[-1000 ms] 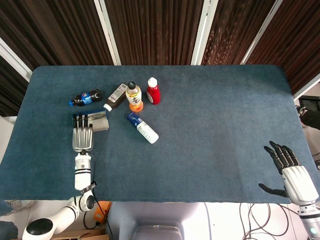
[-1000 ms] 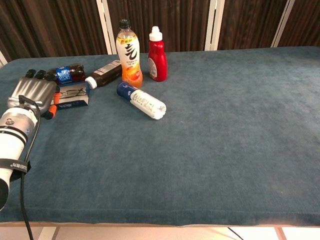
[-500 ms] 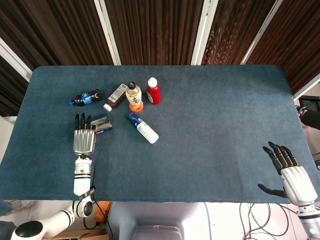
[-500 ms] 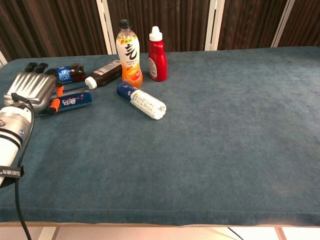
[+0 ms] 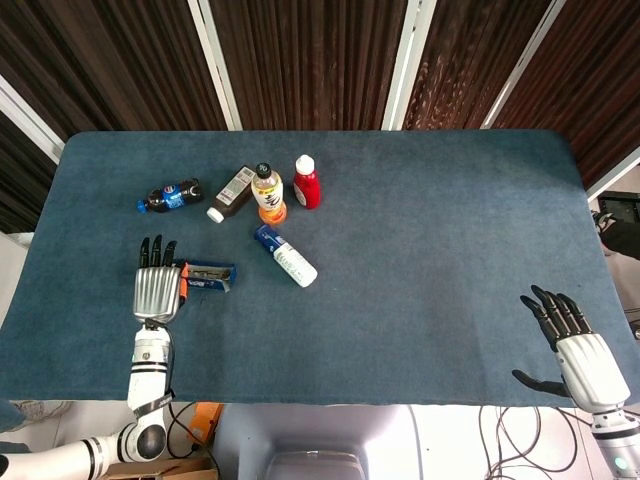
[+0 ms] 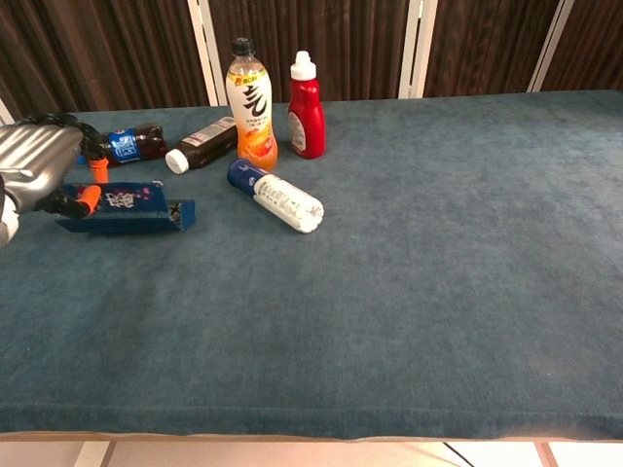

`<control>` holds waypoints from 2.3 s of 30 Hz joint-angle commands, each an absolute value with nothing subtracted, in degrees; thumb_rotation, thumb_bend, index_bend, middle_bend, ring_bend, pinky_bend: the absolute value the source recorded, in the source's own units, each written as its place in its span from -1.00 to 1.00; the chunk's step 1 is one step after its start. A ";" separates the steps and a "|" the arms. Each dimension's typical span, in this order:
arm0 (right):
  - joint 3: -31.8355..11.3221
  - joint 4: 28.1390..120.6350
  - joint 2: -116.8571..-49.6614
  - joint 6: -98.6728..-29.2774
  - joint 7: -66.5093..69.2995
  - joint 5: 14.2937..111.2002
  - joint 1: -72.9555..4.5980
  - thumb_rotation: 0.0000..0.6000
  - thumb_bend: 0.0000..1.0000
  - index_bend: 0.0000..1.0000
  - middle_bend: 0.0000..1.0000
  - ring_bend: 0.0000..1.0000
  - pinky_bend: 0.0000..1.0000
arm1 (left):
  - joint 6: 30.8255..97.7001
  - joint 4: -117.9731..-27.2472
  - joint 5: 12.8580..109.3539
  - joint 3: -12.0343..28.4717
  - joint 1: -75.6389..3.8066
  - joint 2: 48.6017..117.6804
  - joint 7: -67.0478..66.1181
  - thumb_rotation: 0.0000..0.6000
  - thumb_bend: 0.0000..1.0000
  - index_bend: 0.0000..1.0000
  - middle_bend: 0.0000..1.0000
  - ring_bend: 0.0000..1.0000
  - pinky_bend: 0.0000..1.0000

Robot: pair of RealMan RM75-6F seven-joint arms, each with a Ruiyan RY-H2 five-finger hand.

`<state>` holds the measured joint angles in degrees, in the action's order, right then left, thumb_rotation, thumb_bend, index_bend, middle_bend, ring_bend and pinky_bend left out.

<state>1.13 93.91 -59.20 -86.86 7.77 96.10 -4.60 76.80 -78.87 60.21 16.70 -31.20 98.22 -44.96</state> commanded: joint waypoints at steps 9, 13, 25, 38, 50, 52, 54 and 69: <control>0.90 93.75 -58.98 -87.02 8.27 95.57 -4.51 1.00 -0.71 -1.00 -1.00 -1.00 -1.00 | 71.89 -76.14 51.18 19.75 -33.89 98.04 -47.41 1.00 -0.07 0.51 -0.69 -0.95 -0.94; 0.87 93.77 -58.95 -87.04 8.30 95.51 -4.49 1.00 -0.71 -1.00 -1.00 -1.00 -1.00 | 71.32 -74.27 50.80 19.95 -34.85 98.70 -46.30 1.00 -0.08 0.51 -0.69 -0.95 -0.94; 0.63 93.82 -58.97 -86.56 8.05 94.90 -4.67 1.00 -0.71 -1.00 -1.00 -1.00 -1.00 | 68.40 -67.09 47.34 21.44 -38.50 101.95 -44.74 1.00 -0.07 0.51 -0.66 -0.92 -0.94; 0.54 93.76 -58.63 -86.72 8.29 94.63 -4.50 1.00 -0.71 -1.00 -1.00 -1.00 -1.00 | 64.83 -59.39 43.73 22.96 -41.83 104.90 -43.50 1.00 -0.08 0.51 -0.64 -0.90 -0.93; 0.45 93.71 -58.54 -86.49 8.63 94.51 -4.63 1.00 -0.71 -1.00 -1.00 -1.00 -1.00 | 63.58 -55.77 44.76 23.23 -42.52 105.48 -38.99 1.00 -0.19 -0.83 -0.80 -0.92 -0.94; 0.51 93.77 -58.57 -86.45 8.46 94.58 -4.64 1.00 -0.71 -1.00 -1.00 -1.00 -1.00 | 63.81 -55.42 45.27 23.32 -42.52 105.34 -37.90 1.00 -0.20 -0.89 -0.80 -0.92 -0.94; 0.56 93.83 -58.63 -86.50 8.24 94.68 -4.59 1.00 -0.71 -1.00 -1.00 -1.00 -1.00 | 64.48 -55.17 46.87 23.06 -42.41 104.99 -36.03 1.00 -0.20 -0.90 -0.81 -0.92 -0.94; 0.70 93.84 -58.55 -86.57 8.36 95.06 -4.59 1.00 -0.71 -1.00 -1.00 -1.00 -1.00 | 63.44 -76.66 45.67 19.43 -38.73 93.91 -38.91 1.00 -0.24 -0.65 -0.97 -1.00 -0.96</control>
<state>0.70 93.84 -58.55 -86.57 8.36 95.06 -4.59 64.02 -71.07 48.20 20.68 -39.60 97.49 -34.68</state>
